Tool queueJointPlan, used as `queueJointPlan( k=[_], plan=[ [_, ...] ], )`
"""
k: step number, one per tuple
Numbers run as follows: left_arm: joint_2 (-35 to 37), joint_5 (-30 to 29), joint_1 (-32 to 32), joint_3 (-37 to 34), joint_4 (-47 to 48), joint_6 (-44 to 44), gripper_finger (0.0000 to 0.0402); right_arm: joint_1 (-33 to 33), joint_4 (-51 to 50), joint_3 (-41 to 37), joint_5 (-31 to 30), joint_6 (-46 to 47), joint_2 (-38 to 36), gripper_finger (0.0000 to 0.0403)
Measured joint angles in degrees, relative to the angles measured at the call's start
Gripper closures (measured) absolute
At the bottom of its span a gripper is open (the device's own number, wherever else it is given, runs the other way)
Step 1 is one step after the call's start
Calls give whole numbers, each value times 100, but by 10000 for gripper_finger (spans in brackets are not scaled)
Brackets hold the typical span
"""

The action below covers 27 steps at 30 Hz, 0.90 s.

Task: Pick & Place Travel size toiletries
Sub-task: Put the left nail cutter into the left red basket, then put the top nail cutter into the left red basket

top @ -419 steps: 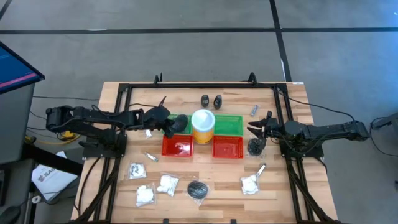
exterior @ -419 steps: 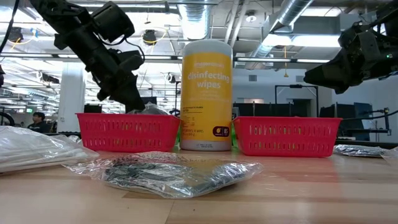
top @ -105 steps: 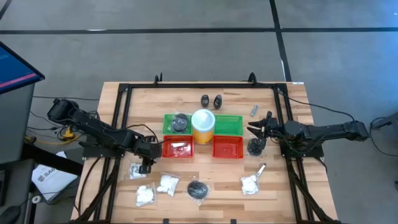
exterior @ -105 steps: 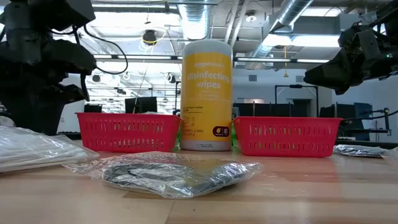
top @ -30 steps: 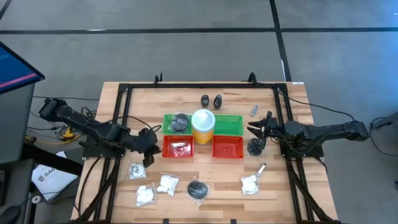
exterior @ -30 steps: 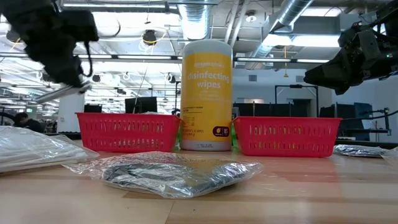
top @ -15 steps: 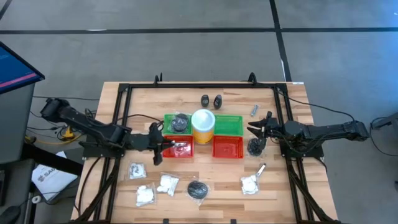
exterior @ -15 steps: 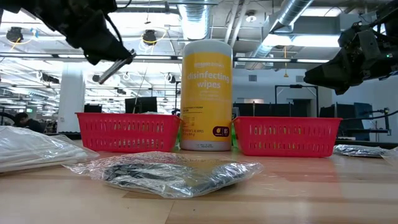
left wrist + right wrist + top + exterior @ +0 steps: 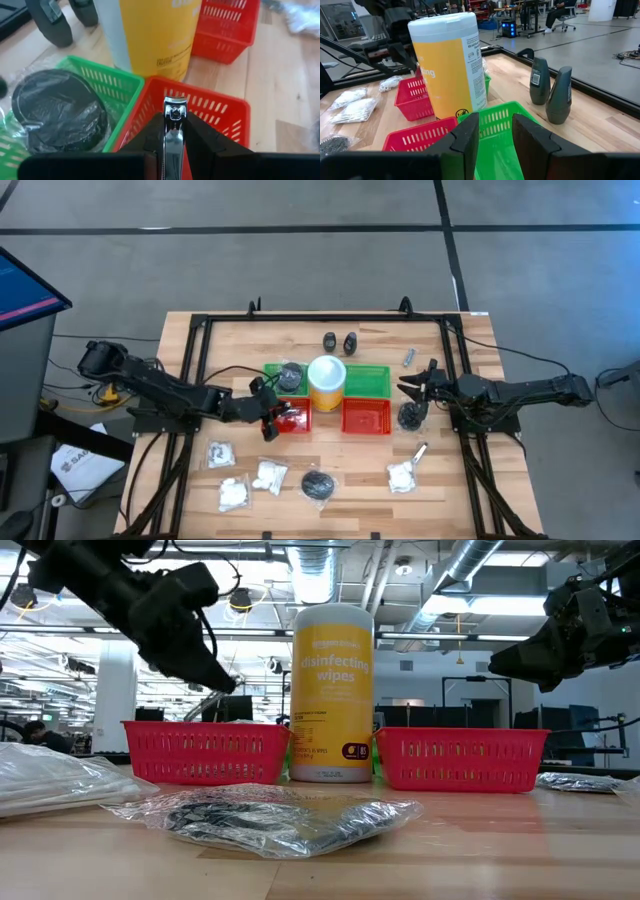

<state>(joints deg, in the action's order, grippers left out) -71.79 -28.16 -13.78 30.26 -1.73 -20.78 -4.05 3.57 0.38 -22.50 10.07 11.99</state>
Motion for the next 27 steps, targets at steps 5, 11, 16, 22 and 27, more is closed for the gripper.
queueJointPlan(
  k=[5, 11, 16, 22, 27],
  plan=[
    [-150, -4, 7, 0, -176, -2, 355, 0, 0, 2, -2, -9, 0, 294],
    [-158, -6, 7, 0, -229, -2, 351, 2, 0, 2, -2, -7, 0, 294],
    [-158, -5, 7, 0, -233, -43, 326, 2, 0, 2, -2, -7, 0, 294],
    [-155, -4, 6, 0, -251, -68, 305, 2, 0, 0, -2, 0, 0, 294],
    [-155, -7, 5, 0, -270, -68, 296, 11, 0, 3, -11, 4, 0, 294]
  ],
)
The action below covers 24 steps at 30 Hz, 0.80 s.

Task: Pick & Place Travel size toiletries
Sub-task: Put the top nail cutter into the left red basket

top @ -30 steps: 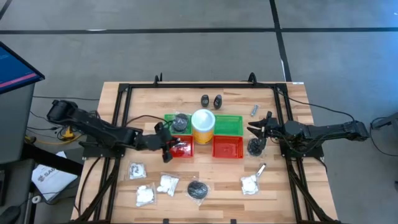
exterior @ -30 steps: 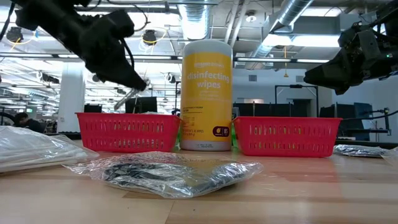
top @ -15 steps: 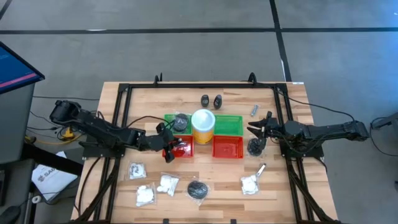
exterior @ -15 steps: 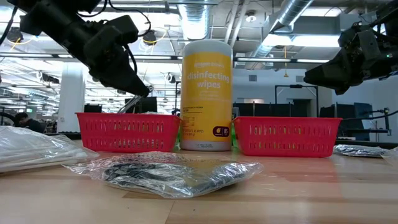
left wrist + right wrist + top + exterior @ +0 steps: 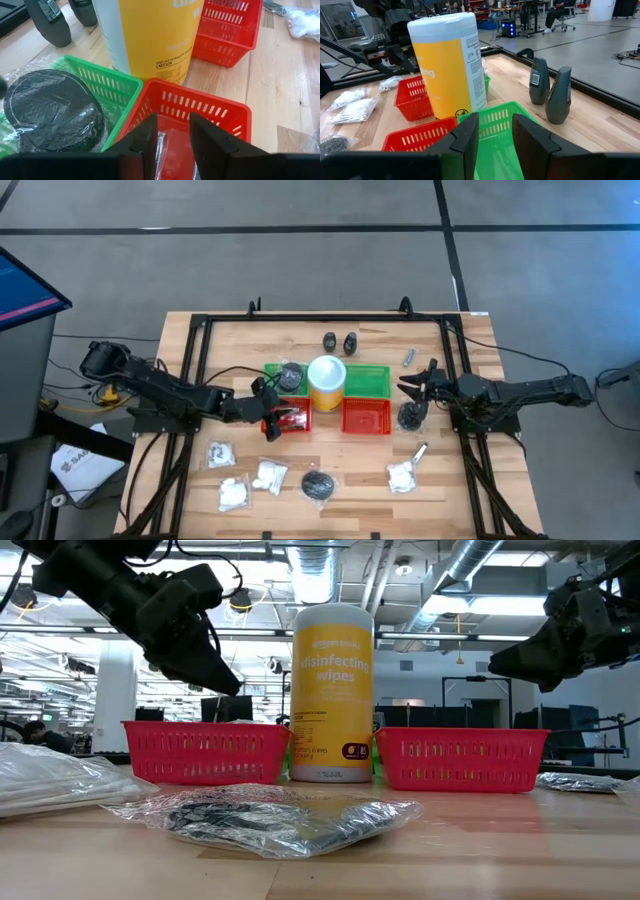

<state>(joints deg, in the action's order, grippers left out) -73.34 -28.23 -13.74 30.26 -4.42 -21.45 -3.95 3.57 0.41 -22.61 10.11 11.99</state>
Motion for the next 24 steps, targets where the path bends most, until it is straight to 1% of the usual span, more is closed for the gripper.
queueJointPlan(
  k=[2, 6, 11, 15, 20, 24],
  plan=[
    [0, 0, 0, 0, -2, 0, 296, 26, -52, 34, -63, 2, 0, 294],
    [0, -2, 1, 0, -29, 0, 297, 251, -483, 333, -110, 1, 0, 294],
    [0, -2, 2, 0, -102, 0, 298, 790, -1701, 890, -145, 424, 18, 294],
    [0, -2, 1, 0, -143, 1, 298, 1380, -2663, 1269, -144, 932, 141, 294],
    [0, -2, 2, -2, -214, 0, 298, 2070, -2634, 1338, -134, 1114, 362, 294],
    [2, -2, 2, -2, -261, 1, 298, 2601, -2627, 1339, 38, 1329, 611, 294]
  ],
)
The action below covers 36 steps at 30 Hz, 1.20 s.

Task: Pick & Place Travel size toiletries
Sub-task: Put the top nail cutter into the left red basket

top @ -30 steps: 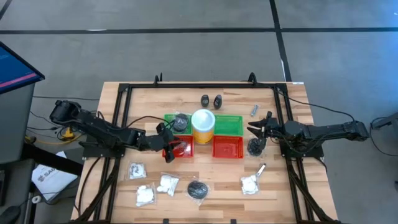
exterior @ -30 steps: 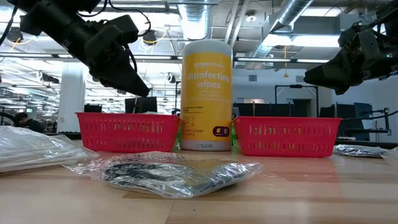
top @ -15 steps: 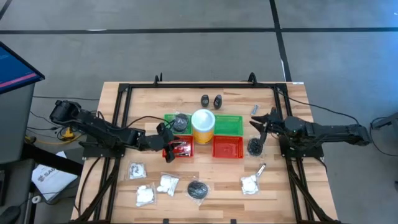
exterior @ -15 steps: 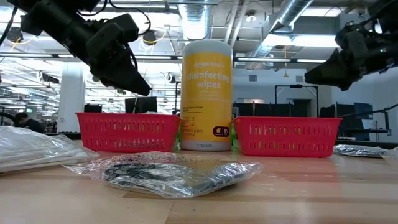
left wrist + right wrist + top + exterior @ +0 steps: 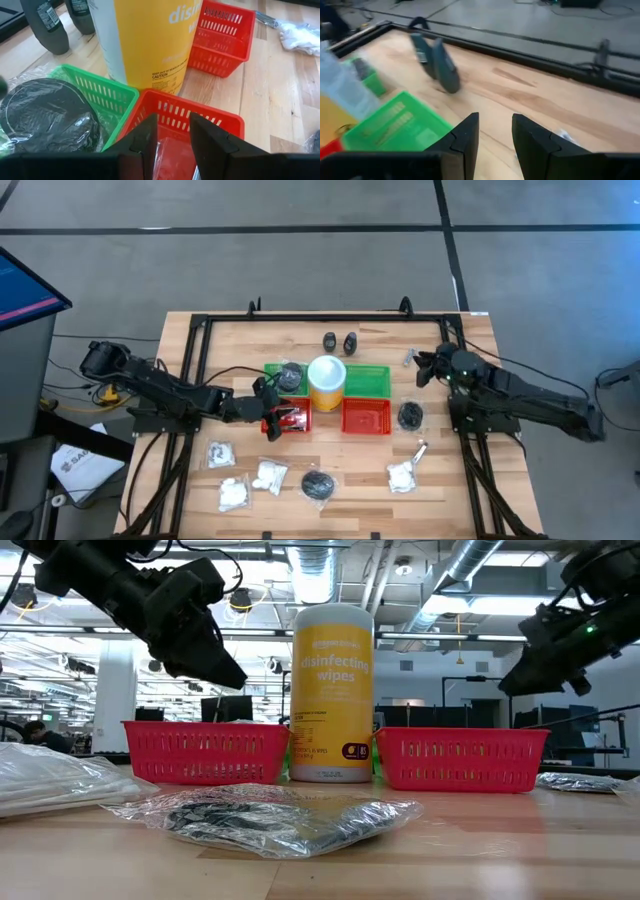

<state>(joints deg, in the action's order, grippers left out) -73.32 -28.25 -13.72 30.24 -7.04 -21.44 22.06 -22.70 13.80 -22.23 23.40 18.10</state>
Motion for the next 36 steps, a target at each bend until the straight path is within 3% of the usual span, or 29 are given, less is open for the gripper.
queueJointPlan(
  k=[10, 18, 29, 36],
  plan=[
    [0, 1, 0, 0, -96, -1, 298, 1391, -401, 406, 616, 753, 1075, 294],
    [3, 1, -2, 0, -125, 0, 298, 2250, -475, 852, 1507, 777, 2248, 294],
    [3, 2, -2, 0, -125, 1, 298, 2774, -624, 1337, 2126, 816, 3860, 289],
    [3, 2, -2, -2, -140, 1, 298, 2800, -382, 1480, 2395, 1340, 4663, 234]
  ],
)
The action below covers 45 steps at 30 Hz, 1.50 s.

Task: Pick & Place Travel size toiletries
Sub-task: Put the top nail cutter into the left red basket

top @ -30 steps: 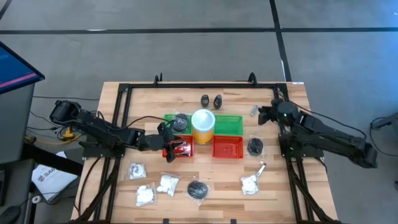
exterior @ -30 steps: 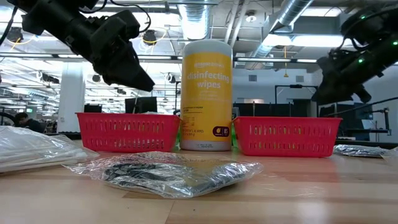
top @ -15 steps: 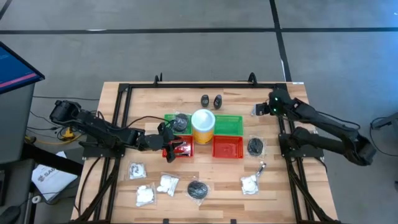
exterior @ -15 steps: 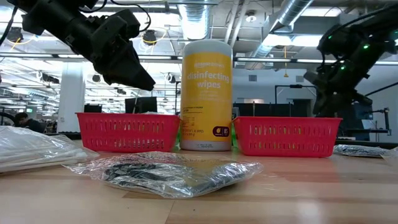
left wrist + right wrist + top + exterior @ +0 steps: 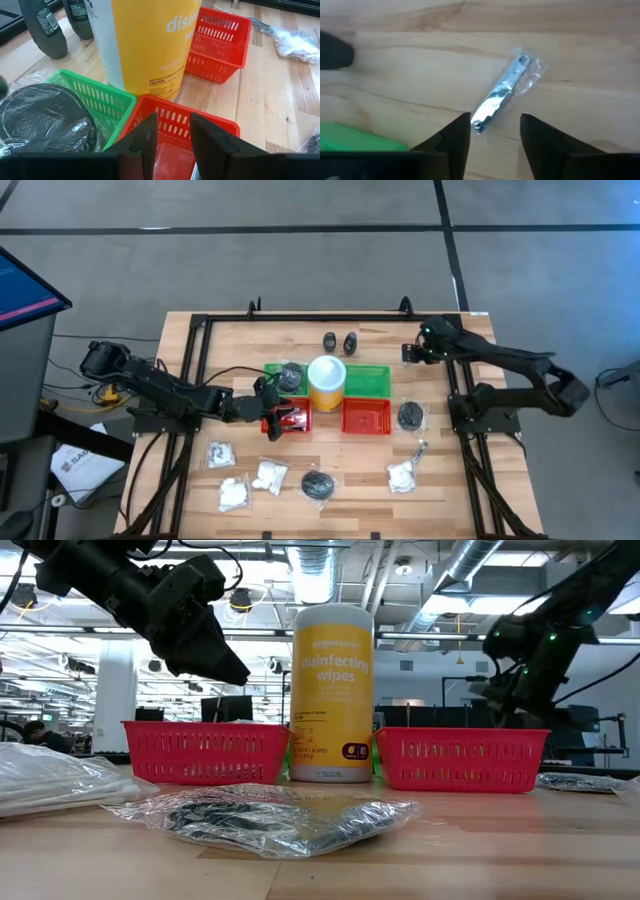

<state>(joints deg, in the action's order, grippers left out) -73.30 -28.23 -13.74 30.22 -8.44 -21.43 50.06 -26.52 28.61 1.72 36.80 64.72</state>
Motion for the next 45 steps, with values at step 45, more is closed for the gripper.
queueJointPlan(
  k=[45],
  plan=[
    [1, 0, 7, 0, -108, 20, 298, -211, -44, 605, -189, 675, 1714, 165]
  ],
)
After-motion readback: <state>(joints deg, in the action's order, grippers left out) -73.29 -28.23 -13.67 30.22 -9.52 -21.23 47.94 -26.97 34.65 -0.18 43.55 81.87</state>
